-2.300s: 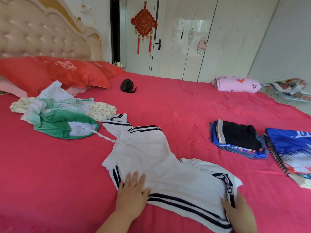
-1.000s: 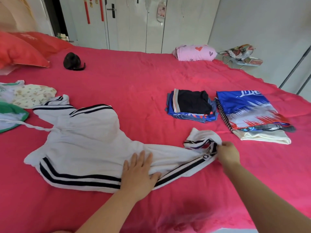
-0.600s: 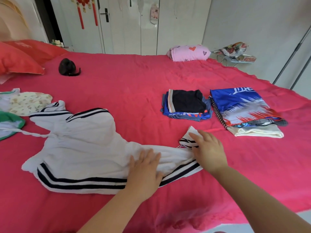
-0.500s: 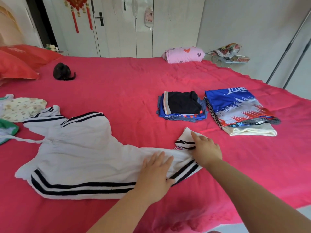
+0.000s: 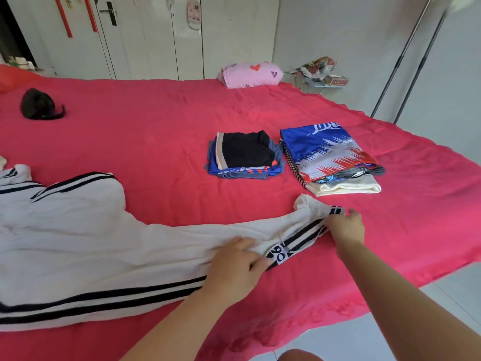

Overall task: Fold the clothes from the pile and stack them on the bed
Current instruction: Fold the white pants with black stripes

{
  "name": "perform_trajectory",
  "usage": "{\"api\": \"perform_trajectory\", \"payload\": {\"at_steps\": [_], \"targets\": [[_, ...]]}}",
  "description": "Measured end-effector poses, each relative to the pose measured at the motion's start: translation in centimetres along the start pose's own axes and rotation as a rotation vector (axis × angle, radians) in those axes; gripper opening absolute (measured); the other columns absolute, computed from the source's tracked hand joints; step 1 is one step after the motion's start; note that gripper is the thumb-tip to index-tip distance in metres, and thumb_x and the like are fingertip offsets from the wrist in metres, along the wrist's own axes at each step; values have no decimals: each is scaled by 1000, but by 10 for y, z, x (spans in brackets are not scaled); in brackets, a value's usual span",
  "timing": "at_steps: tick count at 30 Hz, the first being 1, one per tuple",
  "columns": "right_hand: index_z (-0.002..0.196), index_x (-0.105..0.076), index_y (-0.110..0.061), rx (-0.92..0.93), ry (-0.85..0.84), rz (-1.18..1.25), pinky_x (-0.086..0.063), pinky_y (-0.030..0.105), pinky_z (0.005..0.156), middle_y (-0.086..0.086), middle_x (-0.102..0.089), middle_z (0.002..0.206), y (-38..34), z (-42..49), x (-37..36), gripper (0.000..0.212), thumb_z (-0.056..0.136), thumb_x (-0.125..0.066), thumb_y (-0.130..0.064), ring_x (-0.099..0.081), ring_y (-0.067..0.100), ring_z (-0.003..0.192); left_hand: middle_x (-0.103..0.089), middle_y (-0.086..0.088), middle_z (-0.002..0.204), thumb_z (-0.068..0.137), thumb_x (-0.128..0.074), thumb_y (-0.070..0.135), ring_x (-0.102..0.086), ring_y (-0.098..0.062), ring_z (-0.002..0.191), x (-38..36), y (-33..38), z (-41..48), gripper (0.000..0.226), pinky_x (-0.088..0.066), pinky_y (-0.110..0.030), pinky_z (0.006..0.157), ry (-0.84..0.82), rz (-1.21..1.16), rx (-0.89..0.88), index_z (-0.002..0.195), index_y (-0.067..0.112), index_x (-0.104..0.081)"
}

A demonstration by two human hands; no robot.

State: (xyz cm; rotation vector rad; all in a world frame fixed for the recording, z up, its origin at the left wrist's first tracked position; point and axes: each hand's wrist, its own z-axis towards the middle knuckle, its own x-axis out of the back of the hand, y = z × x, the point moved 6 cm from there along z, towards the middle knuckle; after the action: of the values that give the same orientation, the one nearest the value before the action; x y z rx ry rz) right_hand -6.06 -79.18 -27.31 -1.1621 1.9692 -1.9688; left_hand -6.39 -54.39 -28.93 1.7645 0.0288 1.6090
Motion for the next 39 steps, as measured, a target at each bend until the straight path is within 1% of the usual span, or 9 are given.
{"api": "perform_trajectory", "payload": {"at_steps": [3,10,13,17,20,23,29,35,39], "targets": [[141,-34,-10,49,-3,41,-35,39,101,18,-42,140,-5,8,-1,63,85,-55,-28,-41,33,127,-47,4,139,97,-43,34,-40,-12,127,12,-6,19,41,-27,-21,104,116,-72,88,94,3,-70],[136,-41,-6,154,-89,-399,-39,41,98,23,-52,130,2,35,-9,53,85,-54,-14,-47,37,120,-40,-8,141,97,-42,28,-40,-24,129,19,-39,63,48,-35,-35,104,29,61,306,143,20,-33],[118,-60,-8,271,-8,-345,-43,37,87,25,-60,114,-6,43,-2,41,80,-49,-2,-55,37,108,-59,-12,113,90,-45,9,-56,-29,105,31,-38,75,28,-42,-36,86,107,211,297,112,12,-62],[119,-58,-15,228,104,-516,-39,43,94,21,-51,121,-2,45,6,40,80,-52,-8,-47,39,113,-59,-15,106,89,-42,3,-55,-32,100,51,-44,80,25,-37,-34,80,455,8,301,99,5,-64],[116,-61,-11,586,134,-636,-40,46,91,18,-55,120,-17,26,-9,41,76,-52,-12,-50,41,107,-31,-13,145,93,-46,11,-41,-27,128,35,-45,76,44,-32,-31,100,335,-45,305,137,9,-41],[119,-62,-14,912,-174,-742,-41,44,96,15,-60,120,-23,3,-50,53,82,-32,-37,-55,37,109,-3,-4,157,96,-44,30,-18,-21,142,13,-31,72,58,-19,-36,114,132,47,164,148,22,-19],[146,-17,-34,621,-368,-1055,1,50,115,0,-11,157,2,2,-74,56,95,-18,-56,-2,25,144,10,2,158,91,-19,64,11,-18,145,-11,-48,74,70,10,-48,114,-147,416,271,149,30,2],[147,-13,-34,693,-252,-1010,-1,51,114,0,-7,157,-14,-5,-71,56,95,-17,-54,-1,23,145,12,0,157,90,-24,64,10,-16,145,1,-46,74,76,7,-45,117,-35,344,243,148,27,8],[146,-17,-34,615,-459,-1144,-8,53,113,-2,-12,156,-2,-8,-82,51,97,-21,-48,-9,25,144,5,0,158,92,-27,61,7,-16,145,9,-58,60,72,9,-43,115,-100,349,223,150,24,-3]]}}
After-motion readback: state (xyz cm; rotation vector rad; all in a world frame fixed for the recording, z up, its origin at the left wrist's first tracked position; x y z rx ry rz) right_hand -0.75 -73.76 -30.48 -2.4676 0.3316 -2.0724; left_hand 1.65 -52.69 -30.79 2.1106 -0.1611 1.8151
